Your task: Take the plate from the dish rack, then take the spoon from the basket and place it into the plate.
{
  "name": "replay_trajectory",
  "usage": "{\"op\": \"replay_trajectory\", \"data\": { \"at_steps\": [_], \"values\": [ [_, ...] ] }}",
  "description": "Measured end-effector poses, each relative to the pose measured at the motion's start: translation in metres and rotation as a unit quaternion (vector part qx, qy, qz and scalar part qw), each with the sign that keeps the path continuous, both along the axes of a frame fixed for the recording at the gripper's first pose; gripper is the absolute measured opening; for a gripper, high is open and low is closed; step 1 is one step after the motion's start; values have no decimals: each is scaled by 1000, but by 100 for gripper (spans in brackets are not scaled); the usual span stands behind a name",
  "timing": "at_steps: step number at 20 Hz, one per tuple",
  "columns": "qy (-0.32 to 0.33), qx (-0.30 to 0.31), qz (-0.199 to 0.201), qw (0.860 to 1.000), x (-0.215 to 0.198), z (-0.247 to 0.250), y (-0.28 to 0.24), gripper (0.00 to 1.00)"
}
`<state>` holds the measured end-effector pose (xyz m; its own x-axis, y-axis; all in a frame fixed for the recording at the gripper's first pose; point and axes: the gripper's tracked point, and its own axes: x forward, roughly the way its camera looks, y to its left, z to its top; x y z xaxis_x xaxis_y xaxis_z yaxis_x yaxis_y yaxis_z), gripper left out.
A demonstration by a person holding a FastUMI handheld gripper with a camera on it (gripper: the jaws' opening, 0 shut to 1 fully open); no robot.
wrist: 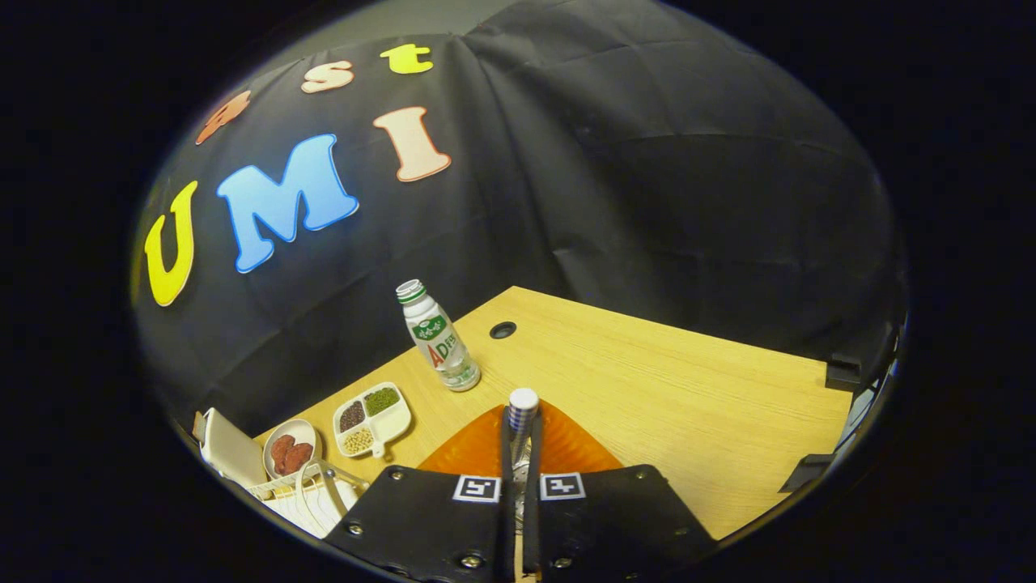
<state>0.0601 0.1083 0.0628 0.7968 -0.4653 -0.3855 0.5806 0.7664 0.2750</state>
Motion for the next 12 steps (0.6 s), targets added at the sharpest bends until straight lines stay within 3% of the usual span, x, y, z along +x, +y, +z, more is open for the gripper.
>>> {"op": "replay_trajectory", "data": {
  "at_steps": [6, 12],
  "values": [
    [0, -50, 29, 998, 1, 30, 17, 3],
    [-3, -137, 58, 989, -23, 89, 35, 3]
  ]
}}
